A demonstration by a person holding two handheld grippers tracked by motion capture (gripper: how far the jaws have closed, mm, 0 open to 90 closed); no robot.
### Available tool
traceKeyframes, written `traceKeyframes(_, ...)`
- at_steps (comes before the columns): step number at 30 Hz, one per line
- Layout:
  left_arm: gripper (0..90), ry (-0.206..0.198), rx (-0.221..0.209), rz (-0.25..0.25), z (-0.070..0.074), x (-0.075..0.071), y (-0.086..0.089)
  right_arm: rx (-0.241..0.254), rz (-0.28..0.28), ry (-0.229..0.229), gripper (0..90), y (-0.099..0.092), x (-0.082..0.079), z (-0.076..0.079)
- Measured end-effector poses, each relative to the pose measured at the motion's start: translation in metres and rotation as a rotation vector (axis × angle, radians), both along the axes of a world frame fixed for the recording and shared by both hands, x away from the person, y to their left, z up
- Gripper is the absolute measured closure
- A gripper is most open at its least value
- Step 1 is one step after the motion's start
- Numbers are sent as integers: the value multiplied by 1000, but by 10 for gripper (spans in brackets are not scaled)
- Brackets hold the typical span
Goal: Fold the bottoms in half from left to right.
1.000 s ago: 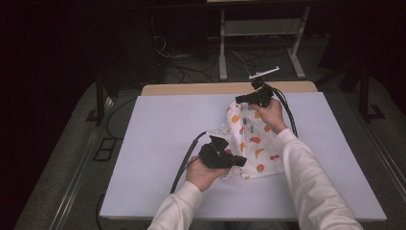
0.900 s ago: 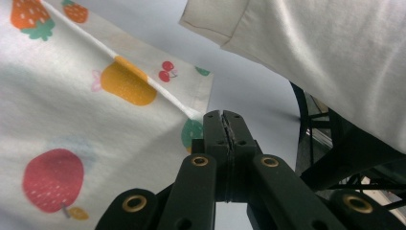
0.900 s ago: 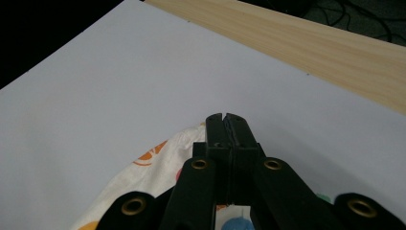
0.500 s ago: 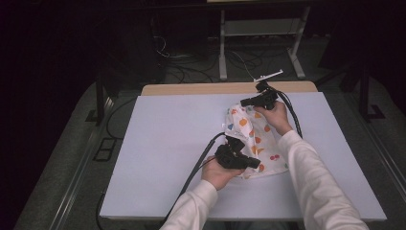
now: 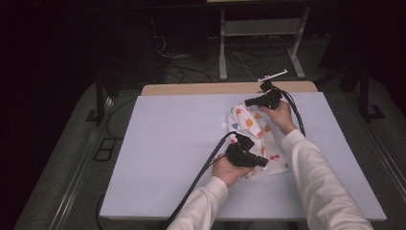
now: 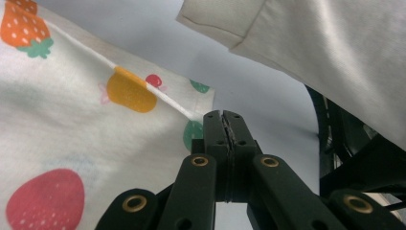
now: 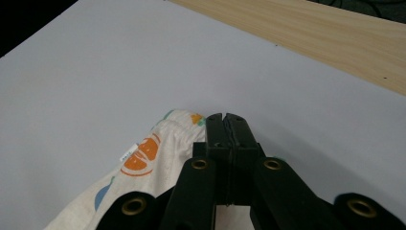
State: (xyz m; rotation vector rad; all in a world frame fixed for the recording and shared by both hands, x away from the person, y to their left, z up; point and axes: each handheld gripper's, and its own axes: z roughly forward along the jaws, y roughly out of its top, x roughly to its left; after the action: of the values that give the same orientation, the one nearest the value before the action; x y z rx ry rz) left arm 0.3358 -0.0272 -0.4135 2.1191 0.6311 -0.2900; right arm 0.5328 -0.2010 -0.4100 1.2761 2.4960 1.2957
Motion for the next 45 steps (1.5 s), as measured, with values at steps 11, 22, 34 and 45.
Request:
traceKeyframes(11, 891, 33, 3, 7, -10, 8, -22, -25, -5, 8, 884, -9, 3, -4)
traceKeyframes(22, 890, 71, 7, 12, -19, 15, -41, -13, -20, 12, 885, -15, 9, -9)
traceKeyframes(34, 890, 73, -13, 36, -27, 25, -50, -3, -32, 14, 884, -20, 16, -10)
traceKeyframes(45, 890, 74, -21, 36, -37, 25, -59, -17, -33, 22, 883, -22, 15, -11)
